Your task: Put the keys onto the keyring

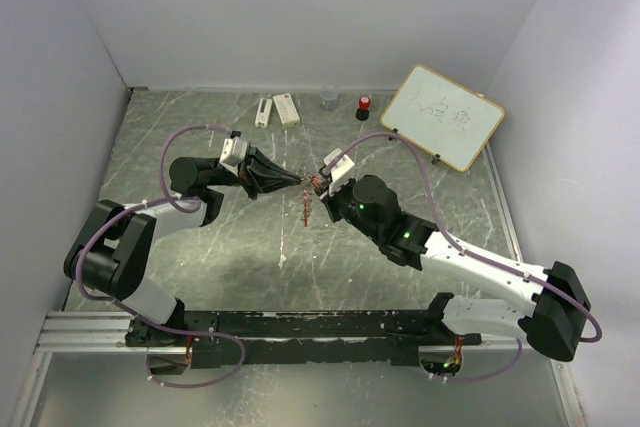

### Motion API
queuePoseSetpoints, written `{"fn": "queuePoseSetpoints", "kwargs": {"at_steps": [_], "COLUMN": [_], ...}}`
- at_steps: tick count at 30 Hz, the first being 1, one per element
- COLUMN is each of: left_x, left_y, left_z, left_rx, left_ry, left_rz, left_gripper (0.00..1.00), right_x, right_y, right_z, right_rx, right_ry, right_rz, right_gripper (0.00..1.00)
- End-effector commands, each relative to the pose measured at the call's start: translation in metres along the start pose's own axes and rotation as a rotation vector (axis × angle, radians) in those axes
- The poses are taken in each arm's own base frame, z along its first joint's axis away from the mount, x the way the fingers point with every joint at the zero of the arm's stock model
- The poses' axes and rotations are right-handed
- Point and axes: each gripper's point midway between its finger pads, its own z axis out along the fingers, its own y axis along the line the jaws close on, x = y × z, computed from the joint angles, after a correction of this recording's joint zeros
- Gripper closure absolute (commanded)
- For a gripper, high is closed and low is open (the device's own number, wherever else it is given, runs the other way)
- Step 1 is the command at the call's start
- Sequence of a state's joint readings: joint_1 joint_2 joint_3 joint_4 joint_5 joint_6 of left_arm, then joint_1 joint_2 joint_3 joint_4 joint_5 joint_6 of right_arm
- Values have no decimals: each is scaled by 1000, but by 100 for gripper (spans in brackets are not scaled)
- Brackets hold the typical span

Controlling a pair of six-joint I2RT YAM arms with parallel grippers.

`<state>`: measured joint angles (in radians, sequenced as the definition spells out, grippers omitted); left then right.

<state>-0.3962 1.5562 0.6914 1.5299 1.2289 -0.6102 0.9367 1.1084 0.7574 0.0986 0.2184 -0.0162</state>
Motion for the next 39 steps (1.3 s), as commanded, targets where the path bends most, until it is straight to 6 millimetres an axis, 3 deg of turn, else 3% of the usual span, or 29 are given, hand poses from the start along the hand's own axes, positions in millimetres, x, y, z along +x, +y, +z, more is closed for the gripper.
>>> {"fn": "queuePoseSetpoints", "kwargs": {"at_steps": [1, 6, 20, 32, 35, 37, 39], "left_x": [-40, -45, -42, -17, -10, -7, -4], "left_y": [-17, -19, -19, -13, -13, -15, -17], "left_z": [3, 1, -2, -17, -19, -20, -21], "left_rx": [61, 58, 51, -36, -44, -43, -40], "left_ry": [-85, -87, -83, -76, -69, -64, -58], "left_rz": [301, 325, 323, 270, 259, 254, 250], "left_gripper": [93, 93, 93, 93, 93, 93, 93], "right_x": [-3, 15, 40, 117, 125, 125, 125], "right_y": [-5, -9, -13, 8, 11, 9, 5], "right_z": [2, 2, -7, -17, -24, -27, -30], "right_rx": [22, 32, 46, 21, 22, 34, 52], "right_ry": [0, 36, 84, 307, 316, 304, 295], "right_rz": [14, 21, 48, 221, 270, 283, 285], "right_gripper": [100, 100, 100, 100, 66, 52, 46]}}
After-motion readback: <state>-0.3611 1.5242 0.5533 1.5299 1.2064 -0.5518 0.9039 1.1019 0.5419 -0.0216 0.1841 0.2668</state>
